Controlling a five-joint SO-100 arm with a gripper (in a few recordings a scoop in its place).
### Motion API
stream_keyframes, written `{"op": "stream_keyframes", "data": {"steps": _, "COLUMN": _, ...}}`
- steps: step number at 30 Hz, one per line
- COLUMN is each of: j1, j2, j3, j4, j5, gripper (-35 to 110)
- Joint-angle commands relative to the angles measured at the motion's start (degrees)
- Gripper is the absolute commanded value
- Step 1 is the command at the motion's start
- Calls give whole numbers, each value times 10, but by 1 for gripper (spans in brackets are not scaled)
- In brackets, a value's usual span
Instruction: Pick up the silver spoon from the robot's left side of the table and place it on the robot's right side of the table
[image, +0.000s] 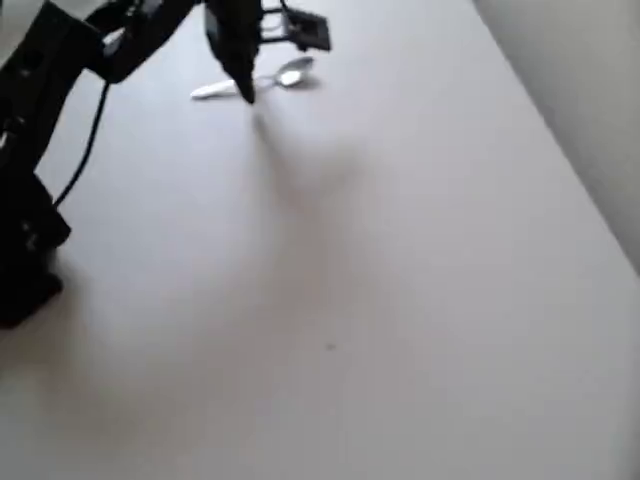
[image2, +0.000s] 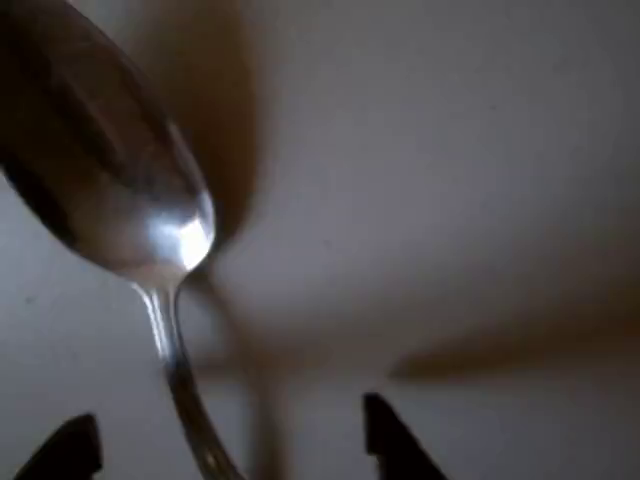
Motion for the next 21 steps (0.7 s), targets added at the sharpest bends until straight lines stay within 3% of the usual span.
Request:
{"op": "stream_keyframes", "data": {"steps": 1, "j1": -10, "j2": -3, "j3": -53, "j4": -4, "j5": 8, "gripper": 26}}
{"op": "stream_keyframes", "data": {"steps": 21, "j1": -6, "j2": -14, "j3": -107, "j4": -1, "j5": 16, "gripper": 17}}
